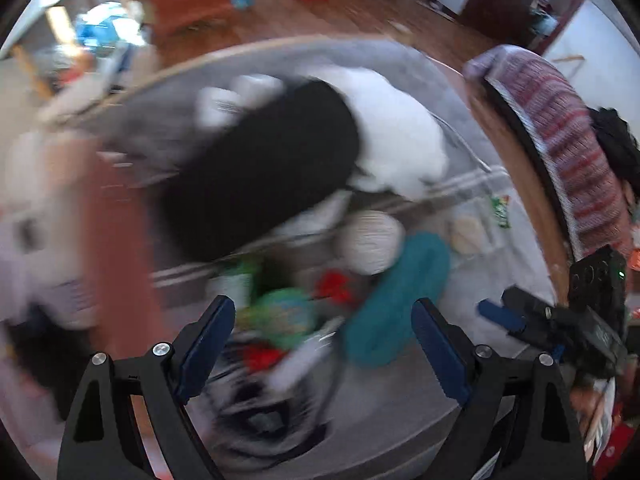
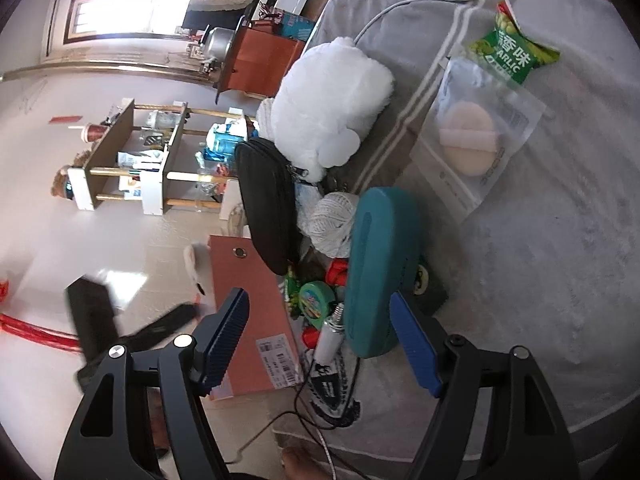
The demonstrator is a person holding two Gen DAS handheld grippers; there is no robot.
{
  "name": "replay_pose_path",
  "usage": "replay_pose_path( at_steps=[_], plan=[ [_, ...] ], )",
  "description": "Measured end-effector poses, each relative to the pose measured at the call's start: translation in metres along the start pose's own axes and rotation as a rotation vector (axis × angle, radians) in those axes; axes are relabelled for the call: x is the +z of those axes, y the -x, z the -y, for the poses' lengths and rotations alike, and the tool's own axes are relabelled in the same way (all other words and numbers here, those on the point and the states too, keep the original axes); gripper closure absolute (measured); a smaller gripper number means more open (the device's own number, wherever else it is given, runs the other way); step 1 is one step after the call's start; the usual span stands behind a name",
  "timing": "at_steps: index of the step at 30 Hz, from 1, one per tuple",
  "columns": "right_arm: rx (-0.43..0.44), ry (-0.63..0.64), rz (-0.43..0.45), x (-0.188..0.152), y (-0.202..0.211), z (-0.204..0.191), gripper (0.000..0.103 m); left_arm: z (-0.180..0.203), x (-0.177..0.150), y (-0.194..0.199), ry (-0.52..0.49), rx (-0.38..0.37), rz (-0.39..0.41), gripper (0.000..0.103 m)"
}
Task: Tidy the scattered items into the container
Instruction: 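Grasp the white twine ball with the left tool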
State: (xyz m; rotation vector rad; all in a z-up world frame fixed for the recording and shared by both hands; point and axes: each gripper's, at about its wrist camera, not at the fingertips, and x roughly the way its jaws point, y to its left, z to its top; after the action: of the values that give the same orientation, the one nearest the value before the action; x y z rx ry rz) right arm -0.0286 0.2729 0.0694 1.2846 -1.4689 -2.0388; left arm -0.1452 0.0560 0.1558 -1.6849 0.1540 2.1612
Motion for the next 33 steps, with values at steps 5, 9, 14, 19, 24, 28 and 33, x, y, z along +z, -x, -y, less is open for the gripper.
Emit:
replay_pose_path(
  at_steps=[5, 9, 14, 19, 24, 28, 33],
  plan=[
    [0.023, -0.051, 0.021, 0.008, 0.006, 0.010, 0.030, 0.020, 0.025, -0.068, 0.046, -0.021, -0.068, 0.013],
    [-0.016, -0.125, 0.112, 0.027, 0.023, 0.030, 0.029, 0.019, 0.038, -0.103, 0.089, -0.033, -0.094, 0.013],
    [-0.120, -0.180, 0.206, 0.059, 0.038, 0.058, 0.029, 0.023, 0.041, -0.131, 0.113, -0.125, -0.107, 0.043],
    [-0.179, -0.234, 0.195, 0.081, 0.019, 0.091, 0.026, 0.033, 0.042, -0.127, 0.116, -0.107, -0.105, 0.045],
    [-0.162, -0.090, 0.141, 0.091, -0.003, 0.076, 0.097, 0.021, 0.041, -0.085, 0.156, -0.156, -0.068, 0.045],
    [-0.163, -0.140, 0.092, 0.080, -0.009, 0.080, 0.097, 0.005, 0.033, -0.021, 0.178, -0.207, -0.012, 0.045],
    [-0.069, -0.037, 0.206, 0.067, 0.044, 0.034, 0.097, -0.047, -0.003, 0.073, 0.224, -0.185, 0.082, 0.045]
  ],
)
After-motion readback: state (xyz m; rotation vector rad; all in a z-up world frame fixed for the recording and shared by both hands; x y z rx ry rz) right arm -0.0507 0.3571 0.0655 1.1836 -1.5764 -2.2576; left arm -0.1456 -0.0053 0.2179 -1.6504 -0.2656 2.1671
